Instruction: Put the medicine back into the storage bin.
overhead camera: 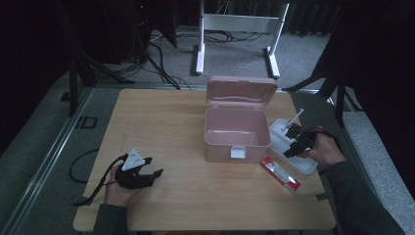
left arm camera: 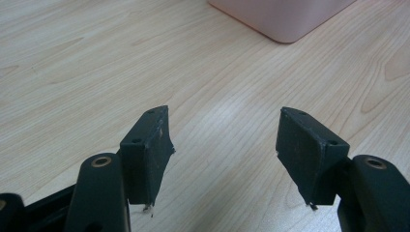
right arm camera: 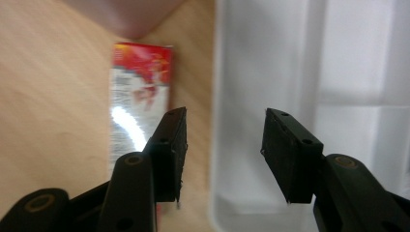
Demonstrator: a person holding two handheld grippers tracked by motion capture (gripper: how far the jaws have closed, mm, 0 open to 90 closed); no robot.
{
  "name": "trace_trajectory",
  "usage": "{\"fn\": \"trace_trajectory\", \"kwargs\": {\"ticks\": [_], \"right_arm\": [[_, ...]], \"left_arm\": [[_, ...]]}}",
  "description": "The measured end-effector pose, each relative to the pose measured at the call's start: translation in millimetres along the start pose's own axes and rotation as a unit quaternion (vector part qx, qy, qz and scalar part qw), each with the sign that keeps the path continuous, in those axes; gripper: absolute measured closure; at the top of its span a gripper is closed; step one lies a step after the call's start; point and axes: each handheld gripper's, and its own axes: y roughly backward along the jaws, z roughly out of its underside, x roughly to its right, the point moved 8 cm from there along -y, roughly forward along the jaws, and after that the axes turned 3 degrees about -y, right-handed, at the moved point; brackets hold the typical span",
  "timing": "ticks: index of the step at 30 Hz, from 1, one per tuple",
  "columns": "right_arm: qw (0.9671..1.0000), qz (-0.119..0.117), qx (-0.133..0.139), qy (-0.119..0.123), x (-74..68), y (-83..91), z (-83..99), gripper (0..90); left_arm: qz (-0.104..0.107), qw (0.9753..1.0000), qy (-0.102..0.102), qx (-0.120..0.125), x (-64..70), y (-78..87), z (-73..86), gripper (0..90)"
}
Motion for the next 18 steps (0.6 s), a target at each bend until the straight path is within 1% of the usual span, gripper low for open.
{"fn": "trace_trajectory", "kwargs": {"ticks": [1, 2, 3, 4, 5, 6, 7, 8, 10, 12, 15, 18], "right_arm": [[1.0, 0.0, 0.0, 0.0, 0.0, 0.0, 0.0, 50.7], [1.0, -0.004, -0.003, -0.004, -5.8, 1.5, 0.9, 50.5], [1.0, -0.004, -0.003, -0.004, -5.8, 1.5, 0.9, 50.5], [0.9999, -0.01, -0.004, -0.007, -8.9, 2.0, 1.6, 50.6], [0.9998, -0.017, 0.0, -0.007, -13.0, 1.9, 1.5, 50.9], [0.9997, -0.025, -0.003, -0.005, -18.4, 0.4, 2.8, 51.4], [0.9997, -0.025, -0.003, -0.005, -18.4, 0.4, 2.8, 51.4], [0.9996, -0.028, -0.006, 0.0, -21.4, -1.7, 3.4, 51.5], [0.9993, -0.027, -0.022, 0.01, -29.8, -8.4, 5.7, 51.5], [0.999, -0.028, -0.031, 0.016, -33.3, -13.1, 6.7, 51.4], [0.9985, -0.03, -0.045, 0.012, -37.6, -20.5, 8.6, 50.4], [0.9979, -0.032, -0.054, 0.015, -40.3, -28.5, 10.0, 50.2]], "left_arm": [[0.0, 1.0, 0.0, 0.0, 0.1, -0.1, 0.0, 37.2], [0.001, 1.0, 0.0, 0.0, 0.2, -0.3, 0.1, 37.3], [0.001, 1.0, 0.001, 0.0, 0.2, -0.4, 0.1, 37.3], [0.001, 1.0, 0.0, -0.001, 0.2, -0.5, 0.2, 37.3], [0.001, 1.0, 0.0, 0.0, 0.3, -0.5, 0.2, 37.2], [0.001, 1.0, 0.0, 0.0, 0.3, -0.5, 0.2, 37.2], [0.001, 1.0, 0.0, 0.0, 0.3, -0.4, 0.2, 37.2], [0.001, 1.0, 0.0, 0.0, 0.3, -0.4, 0.2, 37.2], [0.0, 1.0, 0.0, 0.0, 0.0, 0.2, 0.0, 37.3], [0.0, 1.0, -0.001, 0.0, 0.0, 0.3, 0.1, 37.2], [0.0, 1.0, 0.001, 0.001, -0.2, 0.4, -0.1, 37.2], [0.0, 1.0, 0.0, 0.001, -0.2, 0.8, -0.1, 37.2]]}}
